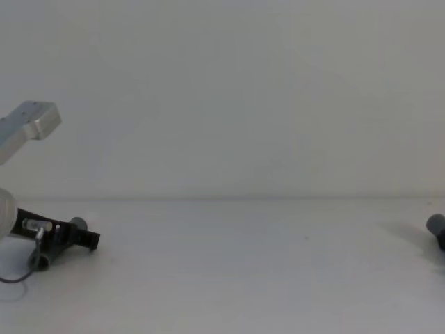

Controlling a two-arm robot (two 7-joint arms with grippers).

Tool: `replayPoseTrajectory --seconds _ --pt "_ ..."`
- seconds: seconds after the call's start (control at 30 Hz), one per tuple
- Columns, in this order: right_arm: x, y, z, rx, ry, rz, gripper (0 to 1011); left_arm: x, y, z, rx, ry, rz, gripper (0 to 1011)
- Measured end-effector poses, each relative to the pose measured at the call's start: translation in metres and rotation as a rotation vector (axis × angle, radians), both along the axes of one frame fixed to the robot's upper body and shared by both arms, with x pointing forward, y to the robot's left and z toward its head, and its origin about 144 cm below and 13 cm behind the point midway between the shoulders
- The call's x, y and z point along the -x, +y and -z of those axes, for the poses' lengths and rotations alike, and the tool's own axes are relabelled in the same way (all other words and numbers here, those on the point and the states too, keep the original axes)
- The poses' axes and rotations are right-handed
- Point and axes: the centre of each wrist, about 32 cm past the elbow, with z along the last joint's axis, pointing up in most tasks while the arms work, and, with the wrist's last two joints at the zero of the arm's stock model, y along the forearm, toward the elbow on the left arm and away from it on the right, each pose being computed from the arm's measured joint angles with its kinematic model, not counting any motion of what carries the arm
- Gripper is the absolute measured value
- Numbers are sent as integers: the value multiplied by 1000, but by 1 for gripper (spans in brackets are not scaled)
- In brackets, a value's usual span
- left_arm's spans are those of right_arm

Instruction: Use both hands to pick up one end of the pipe from the table, align the ends, and insert them.

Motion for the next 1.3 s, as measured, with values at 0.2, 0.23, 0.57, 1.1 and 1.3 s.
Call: replayPoseTrajectory --seconds 0.2,0.23,0.57,1.1,1.3 --pt "0 0 0 0 0 0 286 0 0 1 -1 3 0 914" --pt "0 0 0 0 0 0 286 0 0 1 -1 3 0 907" --pt "0 0 -1 0 -1 0 286 0 0 1 -2 6 -1 863" --pt "0 0 -1 1 -2 0 286 0 0 2 -3 9 -1 778" --pt "0 0 -1 1 -2 0 286 0 0 2 -3 9 -1 739"
